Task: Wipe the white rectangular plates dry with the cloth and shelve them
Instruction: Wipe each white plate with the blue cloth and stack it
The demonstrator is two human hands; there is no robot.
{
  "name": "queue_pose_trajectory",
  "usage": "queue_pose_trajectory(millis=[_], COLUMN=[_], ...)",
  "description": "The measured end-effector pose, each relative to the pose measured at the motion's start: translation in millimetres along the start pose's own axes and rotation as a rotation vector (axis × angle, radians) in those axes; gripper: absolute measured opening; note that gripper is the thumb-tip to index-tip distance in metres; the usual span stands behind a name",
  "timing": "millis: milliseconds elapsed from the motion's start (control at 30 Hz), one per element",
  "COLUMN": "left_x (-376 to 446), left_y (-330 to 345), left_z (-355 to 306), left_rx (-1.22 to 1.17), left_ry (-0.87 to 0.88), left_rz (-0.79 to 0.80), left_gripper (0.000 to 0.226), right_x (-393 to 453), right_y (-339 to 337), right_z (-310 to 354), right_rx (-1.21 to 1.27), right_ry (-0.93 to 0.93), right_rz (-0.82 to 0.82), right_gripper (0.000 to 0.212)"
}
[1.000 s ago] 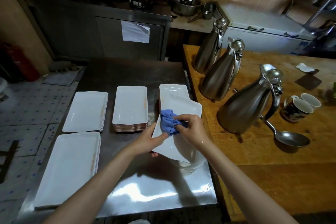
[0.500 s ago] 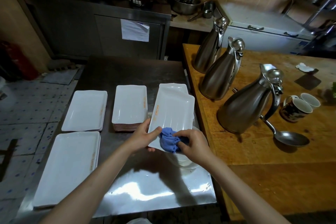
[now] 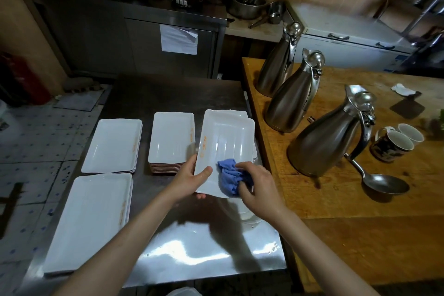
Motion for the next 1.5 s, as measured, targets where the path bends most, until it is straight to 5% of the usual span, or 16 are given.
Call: queue_pose_trajectory(millis=[200,400,533,633,833,1100,1300,1500], left_x=[0.9,1.6,3.7,5.2,5.6,8.3,9.9,9.4], left_y=[0.4,0.2,-1.7,-0.3,-1.0,2.8,-0.9,-2.9], left_z=[0.5,4.4,6.9,7.3,6.0,7.5,7.3,9.3], left_rx=[-0.009,-0.041,-0.058,-0.057,-0.031,-0.066,-0.091,-0.117], left_ry=[0.005,0.017,-0.009,0.001,-0.010,0.011,0.027,-0.008], left_rz=[-0.027,-0.027,-0.039,-0.037,-0.041,-0.039,-0.077,-0.084], left_gripper=[0.047,0.037,0.035,0.036,0.046,0.039,0.028,0.034], right_x=[2.1,14.6,20.9,26.5,22.0,20.6,19.4,9.6], right_y=[11.3,9.3,-6.3,-8.3,-2.4,8.0,10.5,11.6], right_z=[1.5,2.9,3.9,5.3,1.3,13.1,18.5,20.8], right_rx=[-0.130,-0.018,0.237,0.414,-0.021,-0.136,-0.149,-0.178], right_ry=[-0.058,-0.093,0.096,0.205,0.177,0.156,-0.017,-0.047], right_rz=[0.149,0.057,-0.198,-0.228,-0.105,0.001,0.088,0.068], right_gripper=[0.067,0.020,0.021,0.027,0.050,0.054,0.030,0.039])
Point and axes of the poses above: each hand's wrist, its own x-axis towards the middle knuckle, its own y-axis out of the palm, z = x × y, the point moved 3 cm from there along x, towards the middle knuckle, and after that the axes turned 13 degrees about -y, right-handed, at the moved point
